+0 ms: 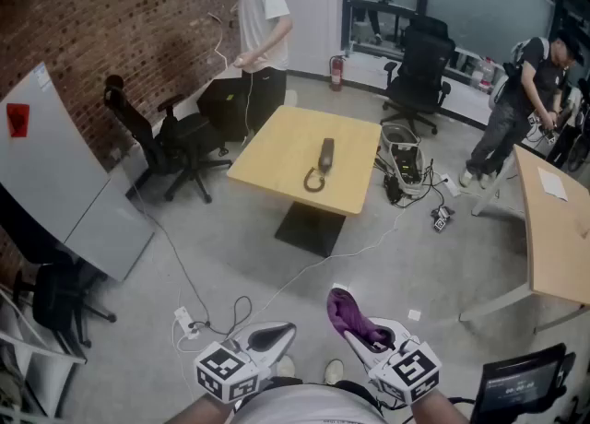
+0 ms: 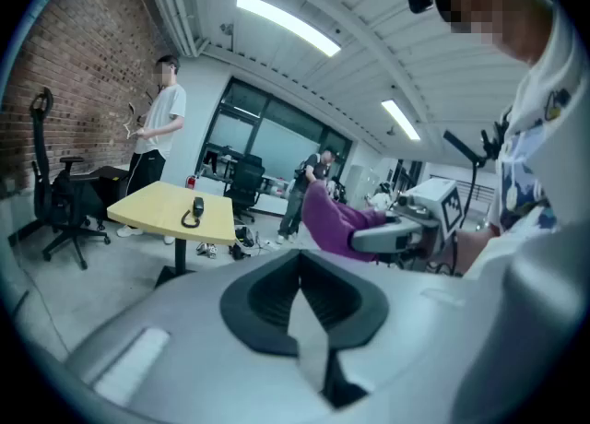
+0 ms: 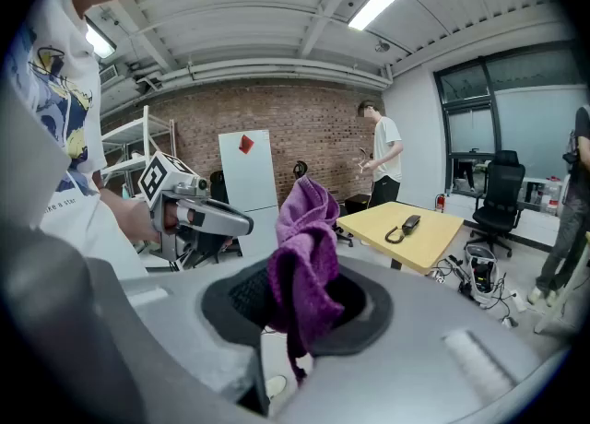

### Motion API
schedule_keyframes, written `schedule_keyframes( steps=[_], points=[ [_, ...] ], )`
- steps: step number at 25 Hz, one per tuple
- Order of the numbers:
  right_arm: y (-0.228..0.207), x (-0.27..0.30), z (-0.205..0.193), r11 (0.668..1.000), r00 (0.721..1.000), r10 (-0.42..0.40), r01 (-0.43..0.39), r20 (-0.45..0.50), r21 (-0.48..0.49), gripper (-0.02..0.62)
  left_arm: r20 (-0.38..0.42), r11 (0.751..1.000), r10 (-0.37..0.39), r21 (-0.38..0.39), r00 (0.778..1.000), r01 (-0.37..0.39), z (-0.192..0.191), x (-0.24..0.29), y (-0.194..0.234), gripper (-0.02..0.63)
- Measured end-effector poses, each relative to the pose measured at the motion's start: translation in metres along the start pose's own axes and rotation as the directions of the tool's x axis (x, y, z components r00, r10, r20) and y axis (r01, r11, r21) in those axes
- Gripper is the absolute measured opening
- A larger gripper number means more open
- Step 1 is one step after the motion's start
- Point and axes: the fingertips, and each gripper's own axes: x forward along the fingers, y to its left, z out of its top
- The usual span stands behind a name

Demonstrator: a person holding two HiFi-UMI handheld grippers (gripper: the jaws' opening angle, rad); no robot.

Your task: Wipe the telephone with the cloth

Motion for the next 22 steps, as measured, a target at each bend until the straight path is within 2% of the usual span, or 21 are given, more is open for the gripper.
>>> schedule_keyframes(
  steps=[11,22],
  points=[
    [0.010,0.050,0.015,1.000,1.000,-0.023,0.023,-0.018,0.021,0.084,0.011,0.999,-0.048,0.009,0.999,0.048,0.014,-0.009,0.050,0.005],
    [0.003,0.054,0.020,0.997,0.997,-0.063,0.065,-0.046,0.038,0.084,0.003,0.996,-0.092,0.007,0.996,0.092,0.013,-0.003,0.056,0.005]
  ],
)
